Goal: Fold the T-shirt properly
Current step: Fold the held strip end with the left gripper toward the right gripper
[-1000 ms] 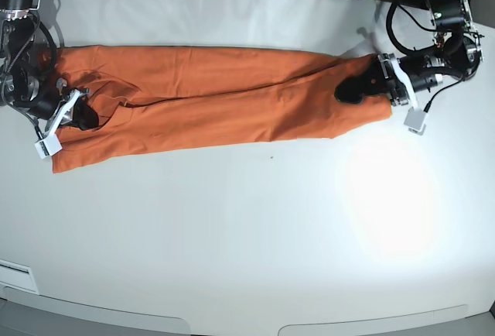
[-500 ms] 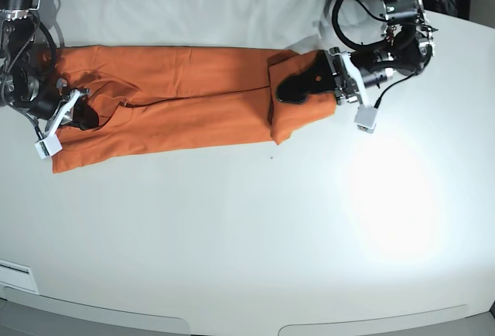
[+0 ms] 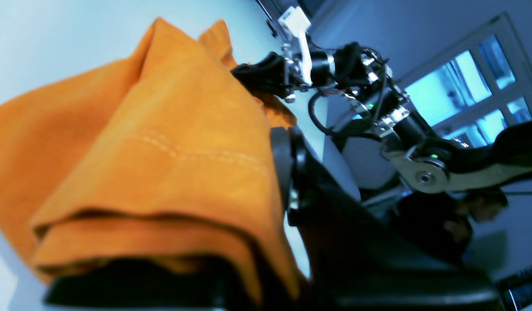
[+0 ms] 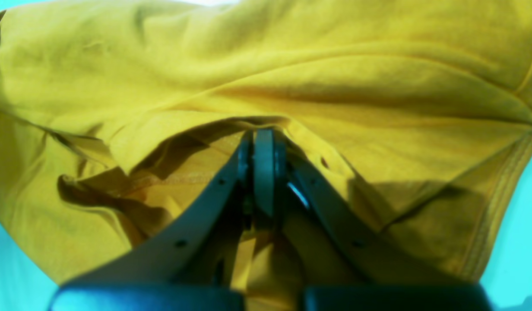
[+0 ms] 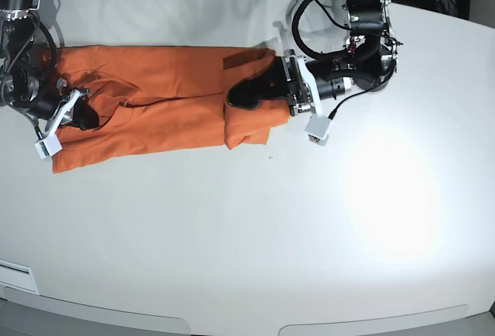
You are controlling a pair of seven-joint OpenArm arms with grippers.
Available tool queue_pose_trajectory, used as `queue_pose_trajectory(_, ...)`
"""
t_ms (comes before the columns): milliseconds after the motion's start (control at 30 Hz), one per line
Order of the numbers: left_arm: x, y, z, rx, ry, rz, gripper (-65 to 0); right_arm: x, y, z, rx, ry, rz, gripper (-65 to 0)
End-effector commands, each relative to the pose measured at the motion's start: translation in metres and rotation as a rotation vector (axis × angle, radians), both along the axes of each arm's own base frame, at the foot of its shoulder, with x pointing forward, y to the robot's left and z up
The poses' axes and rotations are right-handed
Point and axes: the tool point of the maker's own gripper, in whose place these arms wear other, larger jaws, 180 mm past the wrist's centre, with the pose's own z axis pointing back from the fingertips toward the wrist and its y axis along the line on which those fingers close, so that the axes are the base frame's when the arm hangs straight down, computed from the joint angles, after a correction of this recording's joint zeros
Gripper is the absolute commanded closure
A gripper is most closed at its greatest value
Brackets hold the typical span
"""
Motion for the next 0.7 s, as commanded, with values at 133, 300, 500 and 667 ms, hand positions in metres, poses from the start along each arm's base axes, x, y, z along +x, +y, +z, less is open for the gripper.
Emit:
queue_pose_trajectory(133,0.001,-0.014,0.021,-0.075,-0.050,-0.021,-35.6,-0.014,-0.013,-0.010,-0.085,0.079,0.023,0.0)
queue_pose_trajectory(300,0.009,-0.014,0.032,-0.132,-0.061,0.028,-36.0,-0.014,-0.013,-0.010,-0.086,0.079,0.023,0.0)
queue_pose_trajectory(500,0.016,-0.023,0.023,-0.079,-0.065,0.061,-36.0,-0.014,-0.013,-0.011,-0.086,0.080,0.024,0.0)
queue_pose_trajectory(667,0.024,-0.024,-0.031,0.203,0.053,0.108,-36.0,-0.018,-0.014,-0.012,-0.094,0.100,0.030,0.0)
